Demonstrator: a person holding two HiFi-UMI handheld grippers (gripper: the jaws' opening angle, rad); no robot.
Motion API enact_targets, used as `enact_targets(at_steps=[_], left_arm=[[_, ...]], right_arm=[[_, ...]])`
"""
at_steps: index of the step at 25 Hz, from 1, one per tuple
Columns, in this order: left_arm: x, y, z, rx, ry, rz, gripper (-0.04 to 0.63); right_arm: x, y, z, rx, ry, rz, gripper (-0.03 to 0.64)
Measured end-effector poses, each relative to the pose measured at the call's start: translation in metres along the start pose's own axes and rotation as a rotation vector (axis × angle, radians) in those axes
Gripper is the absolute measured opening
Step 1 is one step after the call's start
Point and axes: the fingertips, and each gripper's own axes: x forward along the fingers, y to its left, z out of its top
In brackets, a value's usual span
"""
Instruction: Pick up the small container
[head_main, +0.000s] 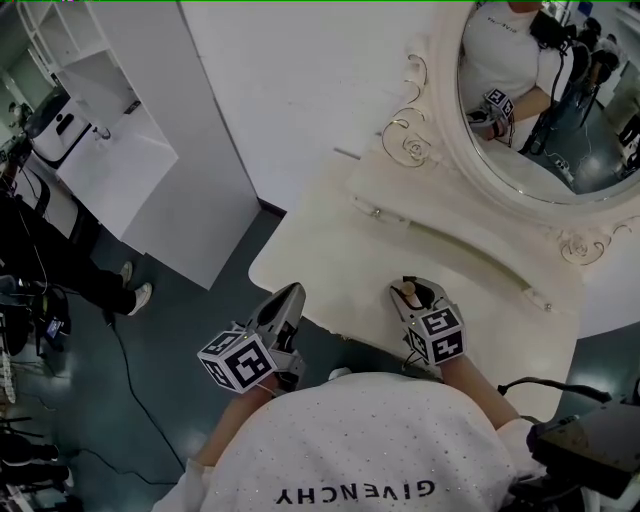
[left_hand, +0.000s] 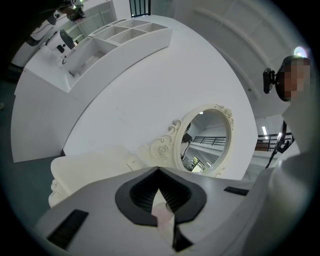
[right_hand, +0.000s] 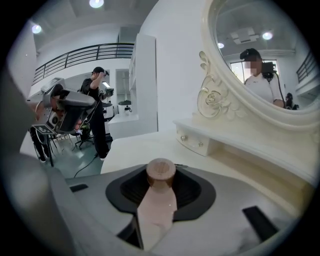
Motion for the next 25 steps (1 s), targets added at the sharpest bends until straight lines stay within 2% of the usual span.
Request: enact_targets(at_steps=[7, 12, 17, 25], left_arm=[[0.003, -0.012, -0.002, 0.025, 0.013, -0.012, 0.0], [0.009, -0.024, -0.009, 0.048, 0.038, -0.026, 0.001], [0.019, -0.04, -0.018, 0.068, 0.075, -0.052, 0.0], [0.052, -0.092, -0.069, 0.072, 0.18, -0.134, 0.001]], right_arm=[[-0.014, -0.004, 0.017, 0.129, -0.073, 0.026, 0.13], [-0.032, -0.01, 0.035, 0.161, -0.138, 0.016, 0.13], [-0.065, -0.02, 0.062, 0.216, -0.247, 0.0, 0.13], [-0.139, -0.038, 0.085, 0.224, -0.368, -0.007, 0.13]])
